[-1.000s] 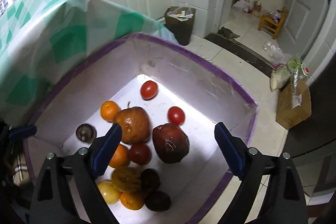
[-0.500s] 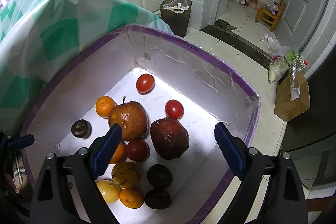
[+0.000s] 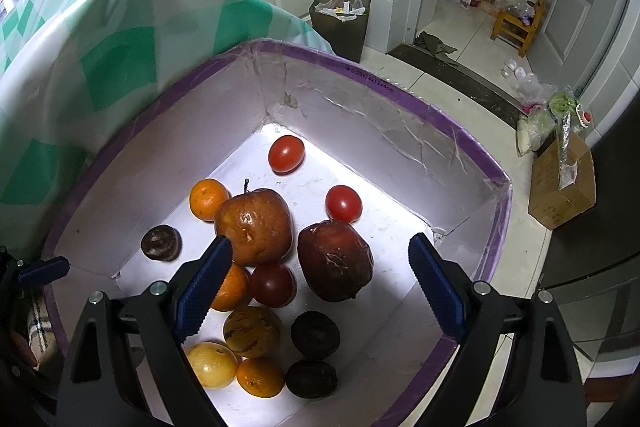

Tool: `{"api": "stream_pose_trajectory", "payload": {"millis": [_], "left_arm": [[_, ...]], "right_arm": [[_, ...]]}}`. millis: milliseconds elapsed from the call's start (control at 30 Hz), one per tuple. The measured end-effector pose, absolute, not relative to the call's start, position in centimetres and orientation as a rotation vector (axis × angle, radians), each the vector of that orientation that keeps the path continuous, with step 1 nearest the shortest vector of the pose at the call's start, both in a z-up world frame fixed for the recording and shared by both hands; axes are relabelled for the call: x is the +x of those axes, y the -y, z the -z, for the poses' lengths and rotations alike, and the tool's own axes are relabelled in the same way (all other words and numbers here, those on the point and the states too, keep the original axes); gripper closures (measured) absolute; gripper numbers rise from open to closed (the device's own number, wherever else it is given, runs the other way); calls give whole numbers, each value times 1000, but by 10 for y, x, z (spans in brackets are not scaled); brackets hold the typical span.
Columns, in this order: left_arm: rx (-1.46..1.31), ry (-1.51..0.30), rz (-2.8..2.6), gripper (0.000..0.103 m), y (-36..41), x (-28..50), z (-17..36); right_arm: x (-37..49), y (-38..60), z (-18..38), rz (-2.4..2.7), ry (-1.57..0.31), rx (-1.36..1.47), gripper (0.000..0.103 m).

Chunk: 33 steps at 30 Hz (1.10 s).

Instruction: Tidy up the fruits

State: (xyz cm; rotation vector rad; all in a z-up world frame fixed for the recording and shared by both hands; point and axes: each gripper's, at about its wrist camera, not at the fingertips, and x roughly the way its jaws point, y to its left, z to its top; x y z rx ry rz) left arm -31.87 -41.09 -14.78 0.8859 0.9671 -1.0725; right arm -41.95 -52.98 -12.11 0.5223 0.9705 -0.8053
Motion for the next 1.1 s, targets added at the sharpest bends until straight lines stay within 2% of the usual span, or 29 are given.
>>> {"api": "stream_pose_trajectory", "payload": {"millis": [1100], "left_arm": [[885,-979,1079,8,408,-316,151]], "right_arm": [[-413,529,132,789,-990,541,16]]}}
